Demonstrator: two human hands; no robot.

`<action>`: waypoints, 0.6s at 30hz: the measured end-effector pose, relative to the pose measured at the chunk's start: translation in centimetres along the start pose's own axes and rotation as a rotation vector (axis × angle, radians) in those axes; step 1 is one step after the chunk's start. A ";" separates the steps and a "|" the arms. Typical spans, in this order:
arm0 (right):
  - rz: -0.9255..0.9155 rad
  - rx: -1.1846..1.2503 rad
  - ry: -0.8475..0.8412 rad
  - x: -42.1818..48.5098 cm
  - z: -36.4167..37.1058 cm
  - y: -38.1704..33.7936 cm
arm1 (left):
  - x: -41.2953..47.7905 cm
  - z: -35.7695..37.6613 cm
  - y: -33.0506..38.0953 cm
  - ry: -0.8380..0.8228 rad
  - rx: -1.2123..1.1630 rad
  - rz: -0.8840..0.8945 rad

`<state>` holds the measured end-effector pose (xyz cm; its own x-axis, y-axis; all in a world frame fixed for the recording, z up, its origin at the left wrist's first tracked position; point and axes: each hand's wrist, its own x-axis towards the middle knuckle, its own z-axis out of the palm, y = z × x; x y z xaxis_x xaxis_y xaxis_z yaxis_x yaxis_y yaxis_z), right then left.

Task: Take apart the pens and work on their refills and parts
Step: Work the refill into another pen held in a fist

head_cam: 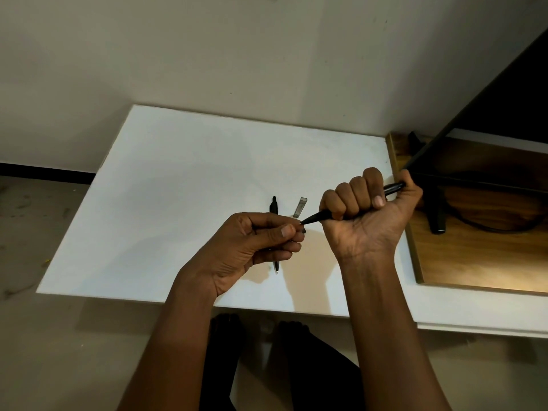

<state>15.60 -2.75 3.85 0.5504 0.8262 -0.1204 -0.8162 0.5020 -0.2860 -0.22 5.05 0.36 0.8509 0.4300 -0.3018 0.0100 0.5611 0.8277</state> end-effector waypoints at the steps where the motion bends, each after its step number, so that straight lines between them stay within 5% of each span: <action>1: 0.002 -0.007 -0.002 0.0 0.1 0.0 | 0.0 0.0 0.0 0.000 -0.002 -0.001; 18: -0.013 -0.323 -0.059 -0.1 1.4 -0.3 | 0.2 -0.3 -0.2 0.025 0.011 -0.031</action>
<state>15.57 -2.60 5.29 0.5416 0.8384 -0.0619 -0.7057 0.4134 -0.5754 -0.24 5.21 -0.05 0.8365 0.4303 -0.3392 0.0420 0.5668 0.8228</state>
